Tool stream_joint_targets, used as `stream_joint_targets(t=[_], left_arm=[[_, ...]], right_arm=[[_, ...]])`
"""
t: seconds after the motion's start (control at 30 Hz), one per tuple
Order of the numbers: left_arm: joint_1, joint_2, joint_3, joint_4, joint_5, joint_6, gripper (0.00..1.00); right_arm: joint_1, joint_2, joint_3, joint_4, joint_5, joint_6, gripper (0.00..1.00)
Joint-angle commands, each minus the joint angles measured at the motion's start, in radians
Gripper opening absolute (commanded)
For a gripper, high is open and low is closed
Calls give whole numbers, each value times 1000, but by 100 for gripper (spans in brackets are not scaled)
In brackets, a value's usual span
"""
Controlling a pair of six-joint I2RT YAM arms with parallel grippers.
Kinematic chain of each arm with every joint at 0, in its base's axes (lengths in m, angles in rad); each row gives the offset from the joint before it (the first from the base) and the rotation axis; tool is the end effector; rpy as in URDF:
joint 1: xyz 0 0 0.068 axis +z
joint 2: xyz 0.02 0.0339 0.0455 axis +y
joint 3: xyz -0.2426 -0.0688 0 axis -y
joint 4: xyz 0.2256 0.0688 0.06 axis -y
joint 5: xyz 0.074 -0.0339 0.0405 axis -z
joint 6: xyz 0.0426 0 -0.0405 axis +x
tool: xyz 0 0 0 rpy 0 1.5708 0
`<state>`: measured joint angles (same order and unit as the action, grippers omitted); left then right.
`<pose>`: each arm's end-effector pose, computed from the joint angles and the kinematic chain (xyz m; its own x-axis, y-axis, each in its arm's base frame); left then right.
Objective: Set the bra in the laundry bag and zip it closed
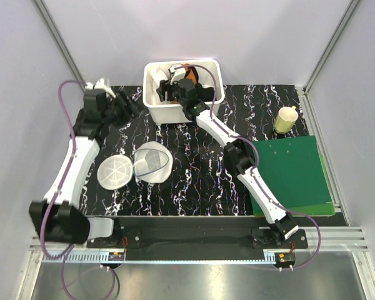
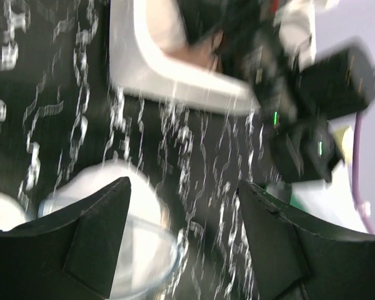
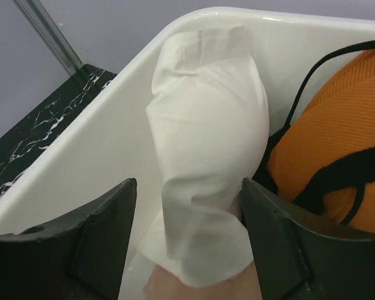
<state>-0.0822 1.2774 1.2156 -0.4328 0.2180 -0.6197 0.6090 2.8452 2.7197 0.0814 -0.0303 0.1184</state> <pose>0.2787 -0.0322 0.3368 -0.5419 -0.5243 -0.6569 -0.0551 0.8020 -0.5948 0.4913 0.3442 0.2105 -0.1064 0.0698 -0.9919 -0.5882 0.7999 0.1193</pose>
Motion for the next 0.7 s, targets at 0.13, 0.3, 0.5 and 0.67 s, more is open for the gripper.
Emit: stream_joint_targets(t=[0.13, 0.3, 0.5, 0.67], left_arm=[[-16, 425, 346, 183, -38, -106, 72], [-47, 591, 530, 186, -65, -144, 70], [-109, 765, 703, 183, -215, -94, 72], [-134, 850, 818, 129, -405, -75, 72]], right_arm=[[5, -427, -106, -175, 70, 41, 80], [3, -647, -351, -236, 269, -11, 85], [1, -957, -751, -195, 355, -8, 89], [-2, -1184, -1070, -117, 382, 27, 89]])
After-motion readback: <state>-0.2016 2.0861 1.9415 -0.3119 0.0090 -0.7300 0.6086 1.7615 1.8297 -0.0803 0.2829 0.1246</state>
